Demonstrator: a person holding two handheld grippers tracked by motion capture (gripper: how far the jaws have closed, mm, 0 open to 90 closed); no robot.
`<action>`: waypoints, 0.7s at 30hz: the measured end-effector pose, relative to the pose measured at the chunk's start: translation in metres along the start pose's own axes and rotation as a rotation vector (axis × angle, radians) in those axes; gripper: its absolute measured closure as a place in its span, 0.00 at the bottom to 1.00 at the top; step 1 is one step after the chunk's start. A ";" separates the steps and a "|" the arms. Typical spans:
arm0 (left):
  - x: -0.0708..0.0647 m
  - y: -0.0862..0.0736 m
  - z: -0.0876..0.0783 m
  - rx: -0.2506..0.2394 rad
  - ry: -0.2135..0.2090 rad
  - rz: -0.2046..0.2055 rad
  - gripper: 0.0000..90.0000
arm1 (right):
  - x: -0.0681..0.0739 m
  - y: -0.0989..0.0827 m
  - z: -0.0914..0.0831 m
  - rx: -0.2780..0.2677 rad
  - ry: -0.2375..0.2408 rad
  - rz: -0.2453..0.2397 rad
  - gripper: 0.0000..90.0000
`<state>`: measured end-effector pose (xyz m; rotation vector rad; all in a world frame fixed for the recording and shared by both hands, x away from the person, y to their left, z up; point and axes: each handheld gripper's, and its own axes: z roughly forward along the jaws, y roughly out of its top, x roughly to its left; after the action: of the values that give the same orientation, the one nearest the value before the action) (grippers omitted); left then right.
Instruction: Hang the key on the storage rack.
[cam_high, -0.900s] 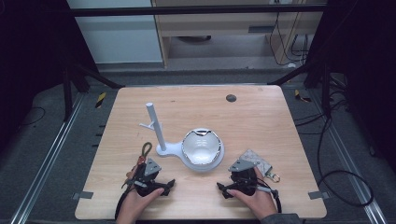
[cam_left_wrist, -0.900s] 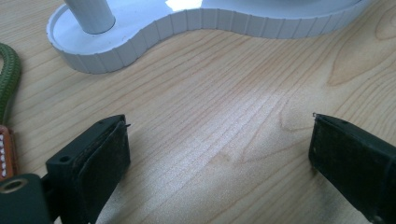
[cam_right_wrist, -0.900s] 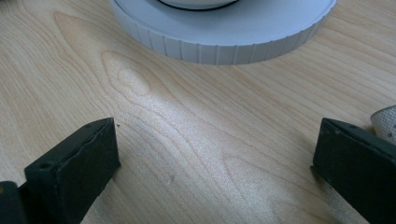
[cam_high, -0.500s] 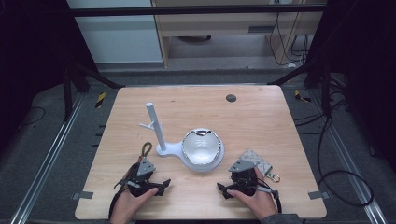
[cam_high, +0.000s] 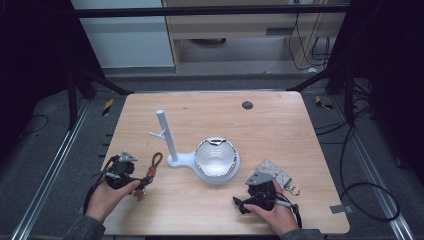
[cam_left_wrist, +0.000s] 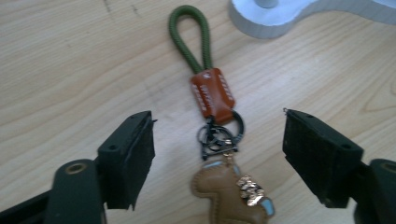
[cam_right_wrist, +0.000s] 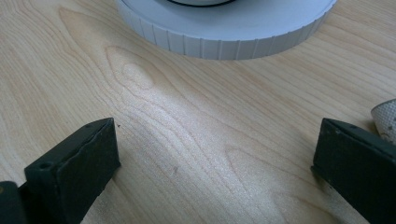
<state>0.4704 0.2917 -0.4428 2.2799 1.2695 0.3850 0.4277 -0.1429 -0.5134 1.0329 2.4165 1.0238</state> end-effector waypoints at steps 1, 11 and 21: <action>0.002 0.003 0.001 0.007 -0.008 -0.006 0.32 | 0.000 0.000 0.000 0.000 0.000 0.000 0.00; 0.000 0.021 0.025 0.082 -0.045 -0.051 0.44 | 0.000 0.000 -0.001 0.000 0.002 0.001 0.00; -0.004 0.026 0.040 0.100 -0.023 -0.101 0.53 | 0.001 -0.002 -0.002 0.001 0.007 -0.005 0.00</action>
<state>0.5056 0.2653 -0.4619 2.2836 1.4142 0.2640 0.4251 -0.1441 -0.5134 1.0242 2.4237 1.0263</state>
